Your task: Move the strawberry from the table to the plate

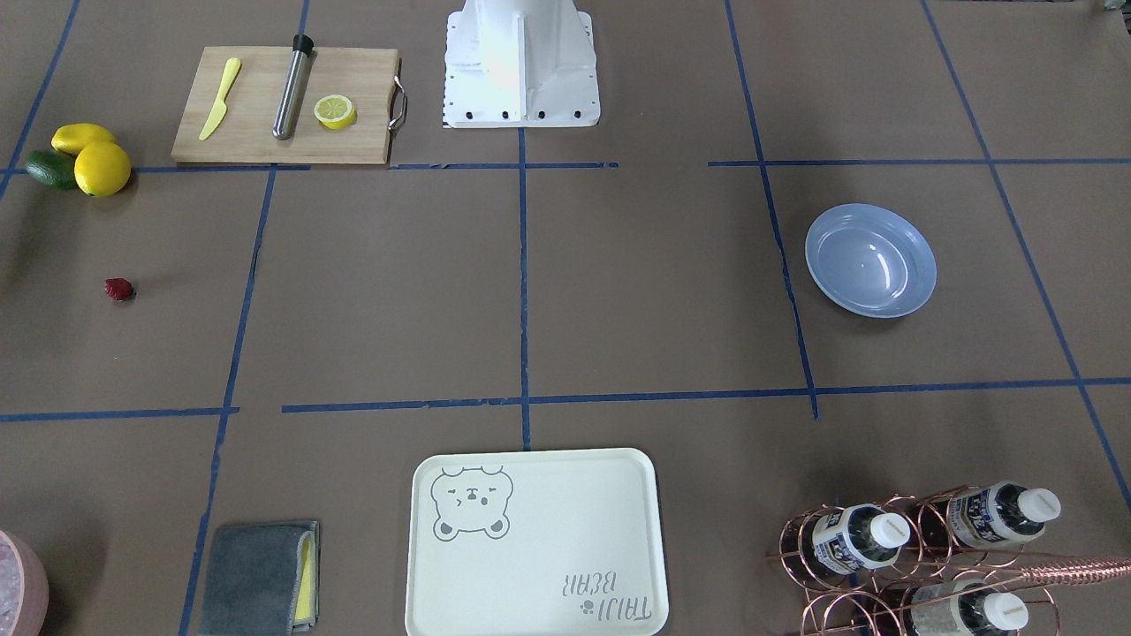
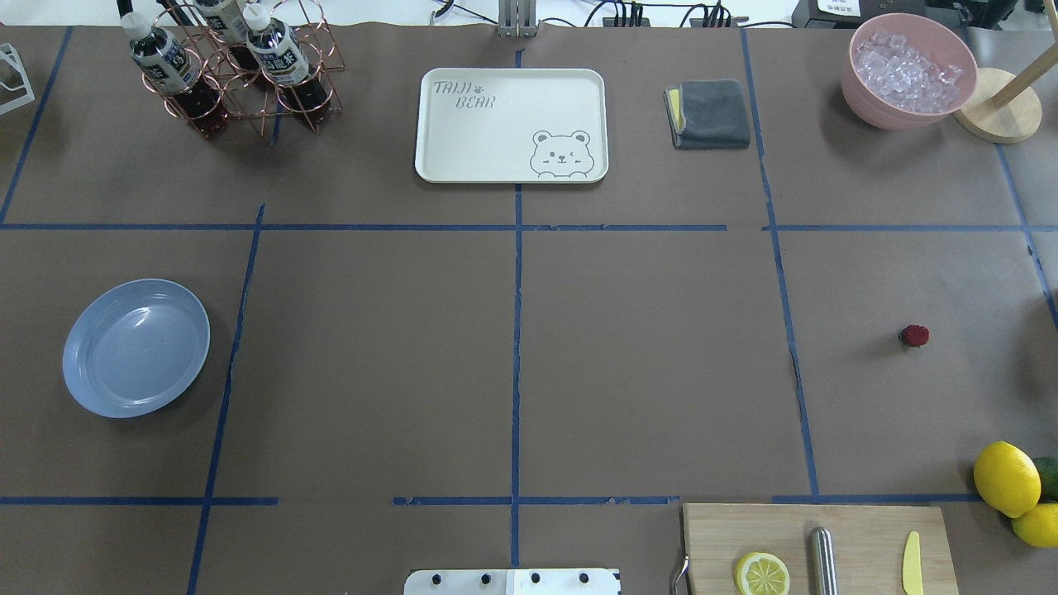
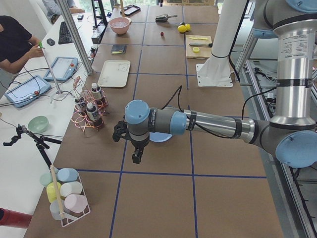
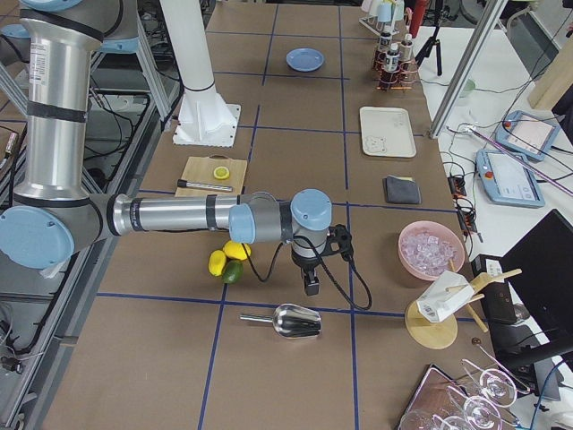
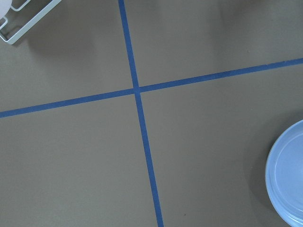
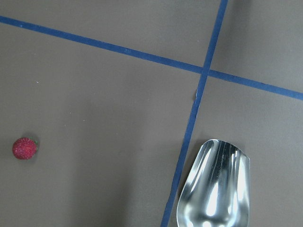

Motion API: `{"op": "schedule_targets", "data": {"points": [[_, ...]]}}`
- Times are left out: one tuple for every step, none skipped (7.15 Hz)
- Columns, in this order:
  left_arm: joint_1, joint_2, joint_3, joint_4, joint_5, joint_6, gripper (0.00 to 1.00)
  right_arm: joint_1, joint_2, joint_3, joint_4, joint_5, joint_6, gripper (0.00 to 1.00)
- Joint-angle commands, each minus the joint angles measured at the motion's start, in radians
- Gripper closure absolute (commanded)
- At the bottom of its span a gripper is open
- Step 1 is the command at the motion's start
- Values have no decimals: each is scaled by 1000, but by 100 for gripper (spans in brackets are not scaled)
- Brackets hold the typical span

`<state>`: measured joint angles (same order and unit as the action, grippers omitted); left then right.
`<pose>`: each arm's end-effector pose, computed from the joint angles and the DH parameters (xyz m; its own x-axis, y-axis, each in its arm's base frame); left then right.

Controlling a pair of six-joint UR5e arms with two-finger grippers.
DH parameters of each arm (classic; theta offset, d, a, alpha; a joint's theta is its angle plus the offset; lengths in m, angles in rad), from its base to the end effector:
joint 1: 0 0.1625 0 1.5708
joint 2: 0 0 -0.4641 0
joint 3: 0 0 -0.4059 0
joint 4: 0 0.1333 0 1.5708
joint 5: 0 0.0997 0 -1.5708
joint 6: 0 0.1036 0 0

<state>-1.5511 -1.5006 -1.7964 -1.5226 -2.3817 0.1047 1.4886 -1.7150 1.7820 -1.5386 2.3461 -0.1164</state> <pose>-0.0488 -0.4763 0.6229 0.6814 0.1945 -0.7056 -0.0913 0.9791 0.1817 0.0241 -0.4483 0.6584 0.6918 -0.2420 0.6803 0.1632 0.9702 0.1792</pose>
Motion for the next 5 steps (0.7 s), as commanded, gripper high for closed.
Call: {"op": "schedule_targets", "data": {"points": [[17, 2, -4, -1, -69, -2, 0, -1, 0, 1, 0, 10, 0, 0], [49, 0, -4, -4, -95, -3, 0, -1, -2, 2, 0, 12, 3, 0], [90, 0, -4, -40, -96, -3, 0, -1, -2, 2, 0, 33, 3, 0], [191, 2, 2, -89, -96, -10, 0, -2, 0, 2, 0, 63, 1, 0], [266, 2, 9, -147, -97, -10, 0, -4, 0, 2, 2, 74, 1, 0]]}}
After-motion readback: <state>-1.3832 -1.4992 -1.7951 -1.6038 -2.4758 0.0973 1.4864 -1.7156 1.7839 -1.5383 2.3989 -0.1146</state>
